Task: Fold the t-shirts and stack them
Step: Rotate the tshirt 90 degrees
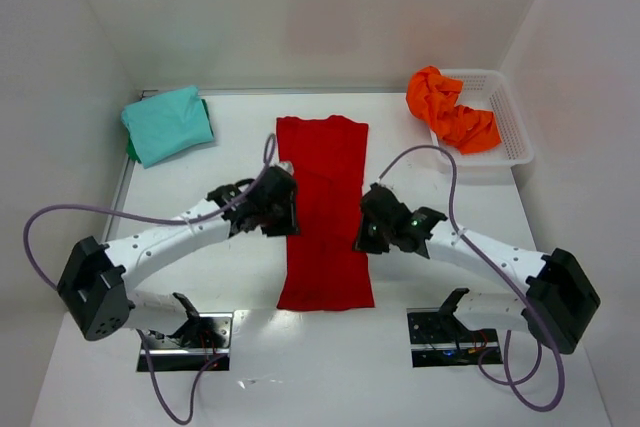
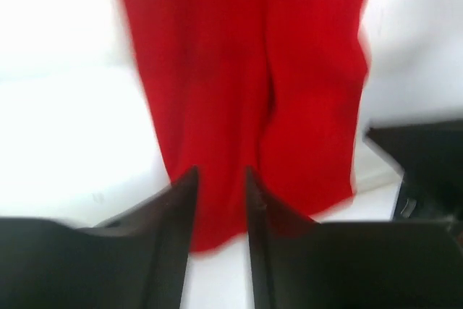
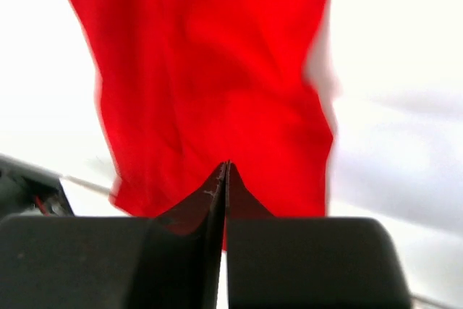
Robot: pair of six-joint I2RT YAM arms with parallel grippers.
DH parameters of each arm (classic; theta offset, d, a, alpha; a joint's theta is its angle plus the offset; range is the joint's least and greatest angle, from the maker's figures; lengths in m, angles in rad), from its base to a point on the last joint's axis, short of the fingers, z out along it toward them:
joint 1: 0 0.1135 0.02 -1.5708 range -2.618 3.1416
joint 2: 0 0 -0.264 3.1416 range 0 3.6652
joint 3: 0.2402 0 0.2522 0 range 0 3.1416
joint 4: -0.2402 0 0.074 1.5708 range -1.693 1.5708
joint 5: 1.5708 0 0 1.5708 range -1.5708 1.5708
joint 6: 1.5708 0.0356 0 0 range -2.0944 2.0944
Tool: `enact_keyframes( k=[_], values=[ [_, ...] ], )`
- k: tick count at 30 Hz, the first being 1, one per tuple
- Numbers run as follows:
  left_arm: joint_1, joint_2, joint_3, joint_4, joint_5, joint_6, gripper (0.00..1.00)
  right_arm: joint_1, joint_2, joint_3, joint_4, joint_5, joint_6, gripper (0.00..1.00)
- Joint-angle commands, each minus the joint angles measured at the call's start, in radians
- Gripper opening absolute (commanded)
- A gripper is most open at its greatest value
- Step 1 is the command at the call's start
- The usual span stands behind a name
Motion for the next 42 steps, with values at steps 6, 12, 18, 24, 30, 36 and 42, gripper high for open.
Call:
enact_keyframes(
  k=[6,12,18,24,30,36,42],
  values=[
    [0.332,0.230,0.192,0.182,0.000,0.254,0.00,-0.197,0.242,0.328,0.136,0.128,-0.203,0.00],
    [0.439,0.508,0.416,0.256,0.100,0.378,0.00,-0.335,0.446,0.511,0.191,0.163,-0.285,0.00],
    [0.474,0.726,0.615,0.242,0.135,0.400,0.00,-0.368,0.657,0.680,0.181,0.194,-0.369,0.00],
    [0.493,0.852,0.758,0.203,0.123,0.409,0.00,-0.377,0.764,0.724,0.190,0.204,-0.406,0.00],
    [0.504,0.957,0.866,0.135,0.111,0.418,0.00,-0.377,0.903,0.809,0.181,0.186,-0.428,0.00],
    [0.527,1.033,0.941,0.075,0.131,0.427,0.00,-0.386,0.999,0.916,0.139,0.177,-0.448,0.00],
    [0.536,1.148,1.117,-0.015,0.154,0.449,0.00,-0.415,1.085,1.014,0.109,0.154,-0.448,0.00]
  ],
)
